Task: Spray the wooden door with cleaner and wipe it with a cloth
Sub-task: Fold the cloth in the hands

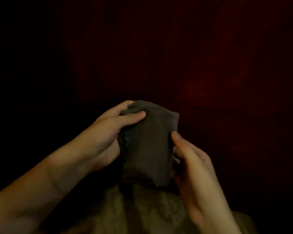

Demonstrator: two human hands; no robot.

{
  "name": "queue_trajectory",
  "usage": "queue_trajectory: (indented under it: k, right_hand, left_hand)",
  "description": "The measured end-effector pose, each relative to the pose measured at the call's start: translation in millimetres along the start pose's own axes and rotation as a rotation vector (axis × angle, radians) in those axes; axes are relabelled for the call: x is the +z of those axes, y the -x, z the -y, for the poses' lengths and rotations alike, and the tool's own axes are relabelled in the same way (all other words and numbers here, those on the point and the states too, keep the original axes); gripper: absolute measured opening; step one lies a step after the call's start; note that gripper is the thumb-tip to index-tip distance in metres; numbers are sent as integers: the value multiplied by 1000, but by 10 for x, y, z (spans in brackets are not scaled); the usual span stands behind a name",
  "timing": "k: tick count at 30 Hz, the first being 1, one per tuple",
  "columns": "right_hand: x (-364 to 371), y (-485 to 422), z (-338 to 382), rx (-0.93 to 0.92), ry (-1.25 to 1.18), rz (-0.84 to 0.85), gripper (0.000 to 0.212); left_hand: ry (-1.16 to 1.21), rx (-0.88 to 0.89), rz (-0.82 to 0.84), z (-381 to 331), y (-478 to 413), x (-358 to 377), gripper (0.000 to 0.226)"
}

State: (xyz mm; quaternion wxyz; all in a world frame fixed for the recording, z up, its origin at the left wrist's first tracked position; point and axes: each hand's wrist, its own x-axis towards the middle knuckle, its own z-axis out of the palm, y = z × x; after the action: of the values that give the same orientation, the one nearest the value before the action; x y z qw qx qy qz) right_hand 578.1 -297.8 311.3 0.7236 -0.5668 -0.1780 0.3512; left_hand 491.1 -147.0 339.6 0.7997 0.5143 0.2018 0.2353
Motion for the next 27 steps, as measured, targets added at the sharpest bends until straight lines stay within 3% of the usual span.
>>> queue_trajectory:
  k: [3, 9, 16, 22, 25, 27]
  right_hand:
    - [173, 15, -477, 50, -68, 47, 15]
    - [497, 25, -1444, 277, 104, 219, 12]
    - [970, 122, -2605, 553, 220, 283, 19]
    - [1287, 394, -3345, 652, 294, 447, 10]
    - [1621, 454, -3641, 688, 307, 492, 20]
    - [1880, 422, -3875, 733, 323, 469, 30]
  left_hand:
    - [-76, -58, -104, 309, 255, -563, 29]
    - [-167, -227, -176, 794, 824, -1679, 23]
    - [-541, -309, -362, 1435, 1366, -2675, 12]
    - [-401, -457, -555, 1635, 2027, -3171, 26]
    - [-407, -557, -556, 1719, 2187, -3662, 44]
    - [-396, -583, -553, 1741, 2190, -3976, 34]
